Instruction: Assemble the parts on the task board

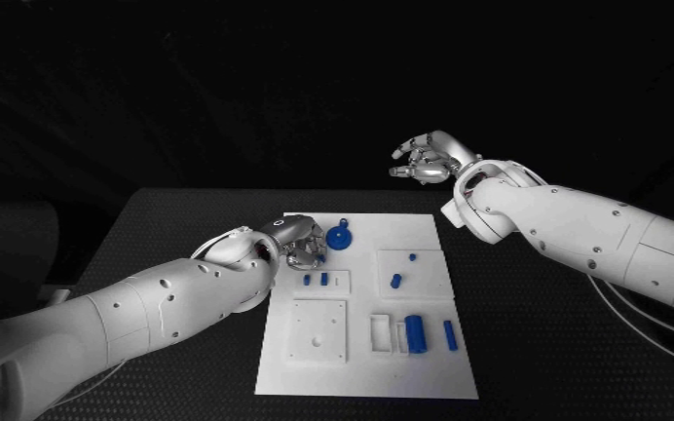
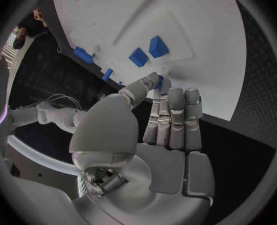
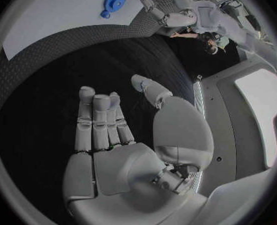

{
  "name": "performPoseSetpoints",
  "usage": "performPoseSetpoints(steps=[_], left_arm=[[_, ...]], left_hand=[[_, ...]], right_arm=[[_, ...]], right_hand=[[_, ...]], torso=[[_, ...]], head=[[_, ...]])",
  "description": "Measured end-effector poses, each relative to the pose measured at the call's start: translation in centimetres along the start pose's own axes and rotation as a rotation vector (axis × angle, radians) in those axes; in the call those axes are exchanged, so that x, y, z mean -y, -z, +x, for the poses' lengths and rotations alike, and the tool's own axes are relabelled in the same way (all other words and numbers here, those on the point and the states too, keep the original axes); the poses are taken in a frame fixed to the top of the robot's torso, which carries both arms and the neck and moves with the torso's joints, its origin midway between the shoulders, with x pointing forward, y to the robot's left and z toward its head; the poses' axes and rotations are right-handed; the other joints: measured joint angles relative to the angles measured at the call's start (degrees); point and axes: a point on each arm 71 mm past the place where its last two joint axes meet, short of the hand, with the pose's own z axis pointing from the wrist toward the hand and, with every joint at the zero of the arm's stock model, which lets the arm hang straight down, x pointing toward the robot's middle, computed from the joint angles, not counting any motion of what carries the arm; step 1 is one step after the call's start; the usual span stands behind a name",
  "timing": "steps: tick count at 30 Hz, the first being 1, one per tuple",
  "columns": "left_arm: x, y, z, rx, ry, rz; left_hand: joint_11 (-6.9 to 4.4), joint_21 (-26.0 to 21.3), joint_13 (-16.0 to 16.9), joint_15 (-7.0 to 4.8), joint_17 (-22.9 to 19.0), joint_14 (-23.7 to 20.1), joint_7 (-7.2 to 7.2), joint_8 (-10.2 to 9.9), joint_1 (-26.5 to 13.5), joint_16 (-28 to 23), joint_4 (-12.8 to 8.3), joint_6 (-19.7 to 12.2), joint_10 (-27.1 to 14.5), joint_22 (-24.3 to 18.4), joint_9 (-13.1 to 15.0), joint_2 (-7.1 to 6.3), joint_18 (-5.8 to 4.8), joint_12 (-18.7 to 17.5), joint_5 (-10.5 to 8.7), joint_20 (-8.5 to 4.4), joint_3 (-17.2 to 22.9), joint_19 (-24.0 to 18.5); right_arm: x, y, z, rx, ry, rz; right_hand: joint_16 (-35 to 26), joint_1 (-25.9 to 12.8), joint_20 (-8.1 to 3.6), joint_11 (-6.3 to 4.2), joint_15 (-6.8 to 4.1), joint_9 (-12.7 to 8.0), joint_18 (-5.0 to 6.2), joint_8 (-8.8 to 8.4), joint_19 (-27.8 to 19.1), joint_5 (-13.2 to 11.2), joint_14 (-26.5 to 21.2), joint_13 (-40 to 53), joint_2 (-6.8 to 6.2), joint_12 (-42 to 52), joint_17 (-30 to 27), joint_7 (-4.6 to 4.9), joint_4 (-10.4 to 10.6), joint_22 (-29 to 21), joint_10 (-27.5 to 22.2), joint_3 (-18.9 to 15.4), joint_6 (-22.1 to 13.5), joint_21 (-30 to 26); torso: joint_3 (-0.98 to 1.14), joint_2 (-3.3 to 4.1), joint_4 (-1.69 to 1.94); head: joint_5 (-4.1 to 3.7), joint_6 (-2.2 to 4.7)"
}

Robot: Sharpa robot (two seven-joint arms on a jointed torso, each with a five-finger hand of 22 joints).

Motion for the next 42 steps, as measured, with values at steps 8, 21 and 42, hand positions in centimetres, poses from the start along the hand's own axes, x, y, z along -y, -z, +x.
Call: performPoseSetpoints(steps=[8, 21, 42], left_arm=[[-0.03, -0.03, -0.04, -0.012, -0.021, -0.004], [-0.1, 0.15, 0.02, -0.007, -0.037, -0.001], [-0.64, 0.33, 0.15, 0.01, -0.034, -0.012]], left_hand=[[0.0, 0.0, 0.2, 0.01, 0.0, 0.0, 0.2, -0.3, 0.2, 0.0, 0.0, 0.0, 0.0, 0.0, 0.0, 0.15, -0.09, 0.0, 0.0, 0.0, 0.0, 0.0], [-0.08, 0.0, 0.1, 0.01, 0.0, 0.0, 0.17, 0.0, 0.4, 0.0, -0.2, 0.0, 0.3, 0.0, 0.0, 0.06, 0.37, 0.0, -0.01, 0.01, 0.2, 0.0], [-0.29, 0.2, 0.4, -0.21, 0.0, 0.2, 0.02, 0.0, 0.2, 0.2, -0.2, 0.3, 0.5, 0.0, -0.1, 0.24, 0.13, 0.0, 0.25, -0.21, 0.2, 0.2]], right_arm=[[0.05, 0.03, -0.05, 0.0, 0.001, 0.001], [0.03, 0.04, 0.02, -0.001, 0.0, 0.0], [0.1, 0.09, 0.07, -0.002, 0.001, 0.001]], right_hand=[[0.0, 0.0, 0.0, 0.0, 0.0, 0.0, 0.0, 0.0, 0.0, 0.0, 0.0, 0.0, 0.0, 0.0, 0.0, -0.01, 0.0, 0.0, 0.0, 0.0, 0.0, 0.0], [0.0, 0.0, 0.0, 0.0, -0.15, 0.0, 0.0, 0.0, 0.0, 0.0, -0.1, 0.0, 0.0, 0.0, 0.0, 0.27, 0.0, 0.0, 0.0, 0.0, 0.0, 0.0], [0.0, 0.0, 0.0, 0.0, -0.14, 0.0, 0.01, 0.0, 0.0, 0.0, -0.1, -0.1, 0.0, 0.2, 0.0, 0.24, 0.0, 0.0, 0.0, 0.0, 0.0, 0.0]], torso=[[0.0, 0.0, 0.02], [-0.07, -0.02, 0.05], [0.0, -0.04, 0.05]], head=[[-0.07, -0.09], [0.0, 0.09], [0.08, 0.08]])
